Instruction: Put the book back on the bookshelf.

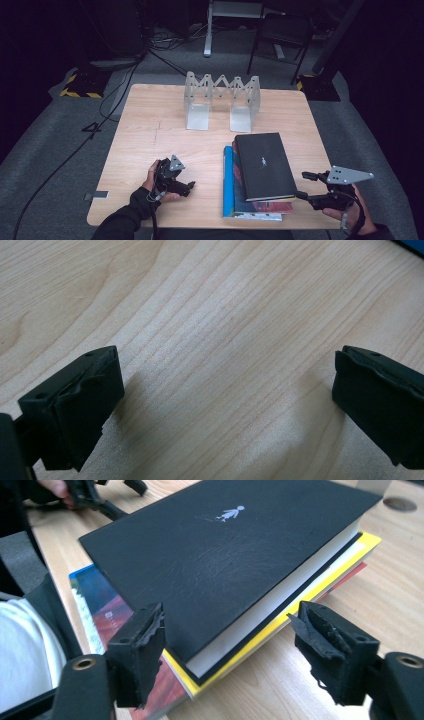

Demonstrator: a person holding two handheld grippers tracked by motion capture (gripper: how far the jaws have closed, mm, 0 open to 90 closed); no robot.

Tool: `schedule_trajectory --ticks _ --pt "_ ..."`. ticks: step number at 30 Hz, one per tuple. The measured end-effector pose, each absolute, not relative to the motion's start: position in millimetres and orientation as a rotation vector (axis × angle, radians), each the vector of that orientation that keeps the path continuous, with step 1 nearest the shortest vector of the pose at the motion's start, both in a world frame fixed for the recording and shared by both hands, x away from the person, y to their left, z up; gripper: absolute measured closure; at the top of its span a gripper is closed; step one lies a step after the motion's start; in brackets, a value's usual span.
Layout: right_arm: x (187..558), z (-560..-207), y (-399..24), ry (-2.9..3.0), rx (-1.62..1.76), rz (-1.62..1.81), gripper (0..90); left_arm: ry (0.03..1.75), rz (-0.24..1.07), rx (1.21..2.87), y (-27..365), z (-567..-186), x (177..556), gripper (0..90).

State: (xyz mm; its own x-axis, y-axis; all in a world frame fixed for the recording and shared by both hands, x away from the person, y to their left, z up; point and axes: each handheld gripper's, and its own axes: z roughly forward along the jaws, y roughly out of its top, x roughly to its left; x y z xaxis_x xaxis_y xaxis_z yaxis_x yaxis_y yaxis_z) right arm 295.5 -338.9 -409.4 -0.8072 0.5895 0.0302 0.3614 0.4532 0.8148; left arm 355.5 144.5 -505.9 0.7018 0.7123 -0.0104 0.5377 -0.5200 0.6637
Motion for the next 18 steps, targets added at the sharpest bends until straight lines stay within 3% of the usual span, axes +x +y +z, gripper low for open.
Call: schedule_trajectory --ticks 5,8,13,18 --pt "302 -414 -330 2.483 0.871 1.302 21.9 0.929 0.341 2.267 145 -506 357 0.7" --pt "312 -422 -324 2.578 0.869 1.284 13.7 0.893 0.317 2.279 144 -504 358 2.9" --pt "321 -430 -319 2.663 0.860 1.311 11.1 0.809 0.309 2.287 138 -501 358 18.1" --pt "323 -427 -313 2.665 0.834 1.320 12.3 0.749 0.275 2.269 122 -491 364 18.1"
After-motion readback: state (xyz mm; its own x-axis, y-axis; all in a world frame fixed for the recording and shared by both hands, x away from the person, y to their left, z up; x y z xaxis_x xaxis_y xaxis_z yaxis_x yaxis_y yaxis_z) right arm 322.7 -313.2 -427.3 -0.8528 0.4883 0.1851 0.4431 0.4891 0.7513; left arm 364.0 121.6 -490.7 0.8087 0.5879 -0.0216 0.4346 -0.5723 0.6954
